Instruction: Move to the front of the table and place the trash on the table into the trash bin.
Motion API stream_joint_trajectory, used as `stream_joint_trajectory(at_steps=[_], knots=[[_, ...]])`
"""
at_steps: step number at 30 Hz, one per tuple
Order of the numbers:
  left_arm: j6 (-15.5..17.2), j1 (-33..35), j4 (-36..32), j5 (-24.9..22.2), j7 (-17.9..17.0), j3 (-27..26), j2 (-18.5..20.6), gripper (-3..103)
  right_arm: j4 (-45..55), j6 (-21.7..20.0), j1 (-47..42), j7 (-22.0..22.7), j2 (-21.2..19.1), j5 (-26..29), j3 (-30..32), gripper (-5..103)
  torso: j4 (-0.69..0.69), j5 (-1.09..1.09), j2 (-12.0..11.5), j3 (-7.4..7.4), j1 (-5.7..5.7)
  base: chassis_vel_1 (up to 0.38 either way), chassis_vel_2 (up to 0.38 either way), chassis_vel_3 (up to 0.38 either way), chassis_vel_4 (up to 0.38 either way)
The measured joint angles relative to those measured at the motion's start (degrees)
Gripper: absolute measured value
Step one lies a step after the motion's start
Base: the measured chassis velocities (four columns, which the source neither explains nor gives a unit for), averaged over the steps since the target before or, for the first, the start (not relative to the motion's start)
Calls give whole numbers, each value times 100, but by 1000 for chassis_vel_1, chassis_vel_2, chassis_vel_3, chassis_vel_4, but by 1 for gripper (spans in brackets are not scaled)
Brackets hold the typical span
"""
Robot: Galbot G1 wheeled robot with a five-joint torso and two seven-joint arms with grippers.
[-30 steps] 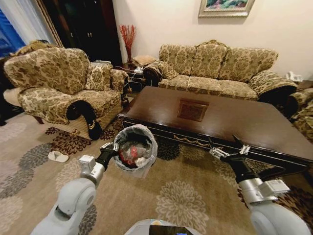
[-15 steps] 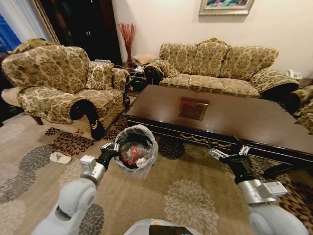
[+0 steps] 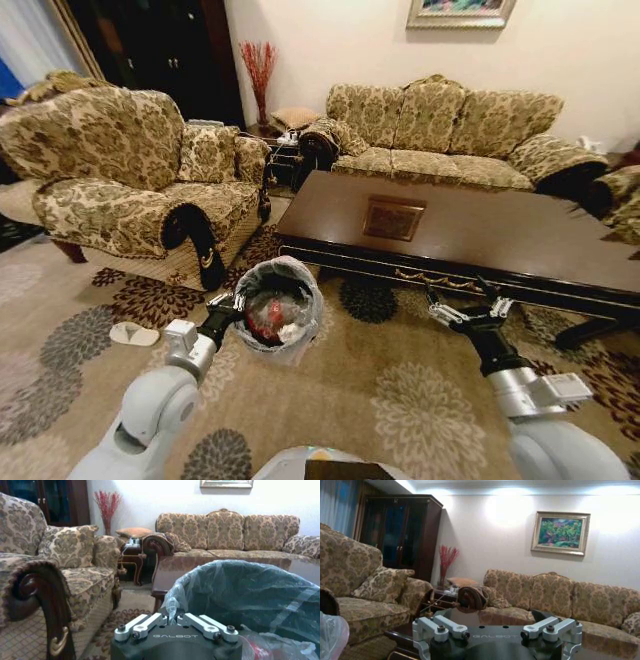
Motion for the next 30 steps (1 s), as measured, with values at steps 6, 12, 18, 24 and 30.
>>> stream_joint_trajectory(at_steps=[6, 12, 18, 24, 30], knots=[[-1, 3, -5, -4, 3, 3, -4, 4, -1, 0, 0, 4, -3, 2, 1, 100, -2, 9, 1, 2, 1, -4, -20, 27, 44], [-3, 2, -10, -9, 6, 5, -4, 4, -1, 0, 0, 6, -3, 3, 0, 100, -2, 7, 15, 10, 7, -41, -20, 20, 5], [-3, 3, -9, -9, 1, 2, -2, 4, -1, 0, 0, 6, -3, 4, -1, 100, 1, 4, 30, 18, 12, 0, 0, 0, 0], [-2, 2, -9, -10, 4, 2, -2, 4, -1, 0, 0, 9, -3, 5, -1, 100, -1, 5, 41, 25, 17, 0, 0, 0, 0], [-3, 2, -9, -10, 1, 2, -2, 4, -1, -1, 1, 9, -3, 5, -1, 100, -1, 4, 47, 29, 20, 0, 0, 0, 0]])
